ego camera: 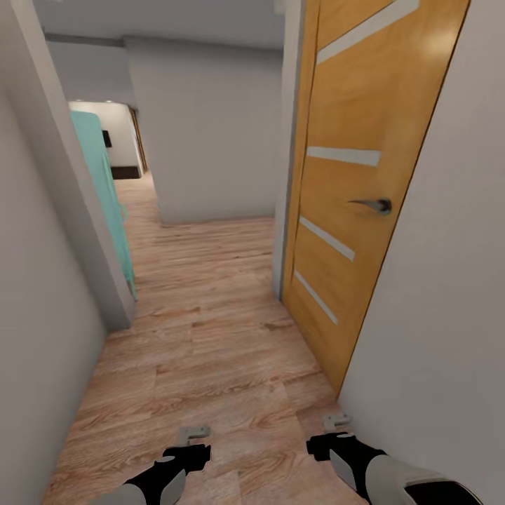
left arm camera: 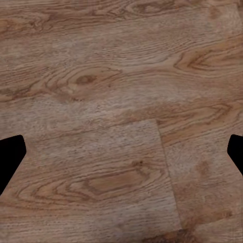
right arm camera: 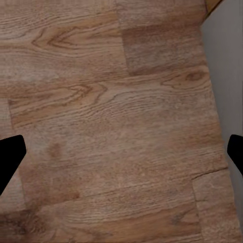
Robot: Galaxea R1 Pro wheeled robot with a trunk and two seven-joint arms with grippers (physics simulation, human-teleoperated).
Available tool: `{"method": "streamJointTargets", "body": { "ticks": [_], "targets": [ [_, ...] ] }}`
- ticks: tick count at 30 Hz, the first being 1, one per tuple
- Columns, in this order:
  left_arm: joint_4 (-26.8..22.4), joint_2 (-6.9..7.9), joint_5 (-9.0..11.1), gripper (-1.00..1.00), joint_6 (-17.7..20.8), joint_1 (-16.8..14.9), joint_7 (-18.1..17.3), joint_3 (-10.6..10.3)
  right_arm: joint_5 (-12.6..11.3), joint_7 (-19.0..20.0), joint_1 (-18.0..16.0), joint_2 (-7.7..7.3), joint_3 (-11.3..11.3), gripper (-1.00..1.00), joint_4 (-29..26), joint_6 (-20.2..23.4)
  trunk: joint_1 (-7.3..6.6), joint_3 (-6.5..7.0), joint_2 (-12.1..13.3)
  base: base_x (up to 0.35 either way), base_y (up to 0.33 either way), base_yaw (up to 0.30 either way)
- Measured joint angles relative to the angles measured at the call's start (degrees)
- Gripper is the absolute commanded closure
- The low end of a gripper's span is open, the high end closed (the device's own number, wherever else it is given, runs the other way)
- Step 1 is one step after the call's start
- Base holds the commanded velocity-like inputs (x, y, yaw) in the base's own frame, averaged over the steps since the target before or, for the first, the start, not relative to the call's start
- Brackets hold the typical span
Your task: Move the two storage containers from the living room to the garage. In the garage, place one container on the floor and stack the other container on top of it (either order is fine).
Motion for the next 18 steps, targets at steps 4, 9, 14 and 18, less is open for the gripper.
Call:
{"method": "streamJointTargets", "body": {
  "ticks": [4, 9, 14, 18],
  "targets": [
    [0.0, 0.0, 0.0, -1.0, 0.0, 0.0, 0.0, 0.0, 0.0, 0.0, 0.0, 0.0, 0.0, -1.0, 0.0, 0.0, 0.0, 0.0, 0.0, 0.28, 0.0, 0.288],
    [0.0, 0.0, 0.0, -1.0, 0.0, 0.0, 0.0, 0.0, 0.0, 0.0, 0.0, 0.0, 0.0, -1.0, 0.0, 0.0, 0.01, 0.0, 0.0, 0.251, 0.0, 0.288],
    [0.0, 0.0, -0.1, -1.0, 0.0, 0.0, 0.1, 0.0, 0.0, 0.0, 0.0, 0.0, 0.0, -1.0, 0.0, 0.0, 0.01, 0.0, 0.0, 0.241, 0.0, 0.288],
    [0.0, 0.0, -0.1, -1.0, -0.2, 0.0, 0.1, 0.0, 0.0, 0.0, 0.0, 0.0, 0.0, -1.0, 0.0, 0.0, 0.01, 0.0, 0.0, 0.231, 0.0, 0.288]
  ]
}}
